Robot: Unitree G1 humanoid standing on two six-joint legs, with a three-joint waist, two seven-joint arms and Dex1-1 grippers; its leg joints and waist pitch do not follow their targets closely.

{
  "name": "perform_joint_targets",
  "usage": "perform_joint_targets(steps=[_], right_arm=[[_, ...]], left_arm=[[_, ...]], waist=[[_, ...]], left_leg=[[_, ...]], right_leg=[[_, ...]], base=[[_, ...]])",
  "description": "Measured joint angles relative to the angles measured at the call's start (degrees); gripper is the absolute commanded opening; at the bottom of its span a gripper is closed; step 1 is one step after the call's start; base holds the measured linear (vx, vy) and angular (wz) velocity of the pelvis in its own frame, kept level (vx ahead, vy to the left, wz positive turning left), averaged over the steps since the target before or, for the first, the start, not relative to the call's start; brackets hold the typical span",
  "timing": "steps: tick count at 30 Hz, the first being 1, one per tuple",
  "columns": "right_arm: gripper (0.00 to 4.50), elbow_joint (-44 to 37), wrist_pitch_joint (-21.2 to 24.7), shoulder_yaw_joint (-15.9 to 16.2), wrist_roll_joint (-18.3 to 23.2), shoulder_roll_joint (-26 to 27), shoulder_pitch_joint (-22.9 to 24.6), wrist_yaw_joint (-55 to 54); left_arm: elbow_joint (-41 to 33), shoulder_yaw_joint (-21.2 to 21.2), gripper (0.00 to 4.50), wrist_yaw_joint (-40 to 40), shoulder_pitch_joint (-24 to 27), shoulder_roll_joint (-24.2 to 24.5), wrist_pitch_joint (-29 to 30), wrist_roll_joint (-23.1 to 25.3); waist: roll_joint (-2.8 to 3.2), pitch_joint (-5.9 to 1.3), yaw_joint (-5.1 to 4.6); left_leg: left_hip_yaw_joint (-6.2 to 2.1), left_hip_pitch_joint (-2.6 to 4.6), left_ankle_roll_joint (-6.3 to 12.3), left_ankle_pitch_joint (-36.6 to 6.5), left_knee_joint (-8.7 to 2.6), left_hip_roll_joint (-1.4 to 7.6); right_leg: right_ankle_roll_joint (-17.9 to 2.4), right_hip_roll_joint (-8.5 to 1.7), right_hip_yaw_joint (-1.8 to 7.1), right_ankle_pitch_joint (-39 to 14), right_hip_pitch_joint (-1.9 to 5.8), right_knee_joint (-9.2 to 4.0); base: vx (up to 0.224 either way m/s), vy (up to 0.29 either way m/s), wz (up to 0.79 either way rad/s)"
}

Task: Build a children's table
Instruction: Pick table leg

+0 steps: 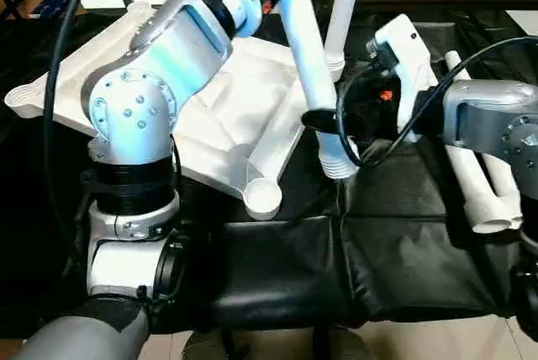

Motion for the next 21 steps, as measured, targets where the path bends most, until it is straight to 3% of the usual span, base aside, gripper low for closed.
perform_joint_targets(steps=[5, 6, 9, 21], right_arm=[[4.50, 0.00, 0.22, 0.15, -0.07, -0.33, 0.04, 0.16], [4.21, -0.01, 0.27, 0.20, -0.05, -0.33, 0.04, 0.20], [4.14, -0.01, 0.66, 0.53, 0.02, -0.34, 0.05, 0.46], [3.01, -0.01, 0.73, 2.09, -0.02, -0.37, 0.30, 2.33]], left_arm=[[0.00, 0.01, 1.59, -0.23, 0.00, 0.04, 0.00, 0.02], [0.00, 0.01, 1.59, -0.34, 0.00, 0.02, 0.00, 0.02], [0.00, 0.00, 1.59, -0.78, 0.00, -0.22, 0.00, -0.01], [-1.79, -0.03, 1.59, -1.38, 0.00, -1.01, 0.53, -0.40]], waist=[[0.00, 0.00, 0.02], [0.00, 0.00, 0.03], [0.00, 0.00, 0.06], [-0.01, -0.01, 0.10]], left_leg=[[0.00, 0.00, 0.01, 0.01, 0.05, 0.00], [0.00, 0.00, 0.02, 0.01, 0.06, 0.00], [0.00, 0.00, 0.02, 0.02, 0.08, 0.00], [0.00, 0.02, 0.02, 0.02, 0.29, 0.01]], right_leg=[[-0.07, 0.00, 0.01, 0.05, 0.01, 0.03], [-0.08, 0.00, 0.01, 0.05, 0.01, 0.04], [-0.09, 0.00, 0.01, 0.06, 0.01, 0.06], [-0.10, 0.00, 0.03, 0.06, 0.01, 0.27]], base=[[0.000, 0.000, 0.00], [0.000, 0.000, 0.00], [0.000, 0.000, 0.00], [0.000, 0.000, 0.00]])
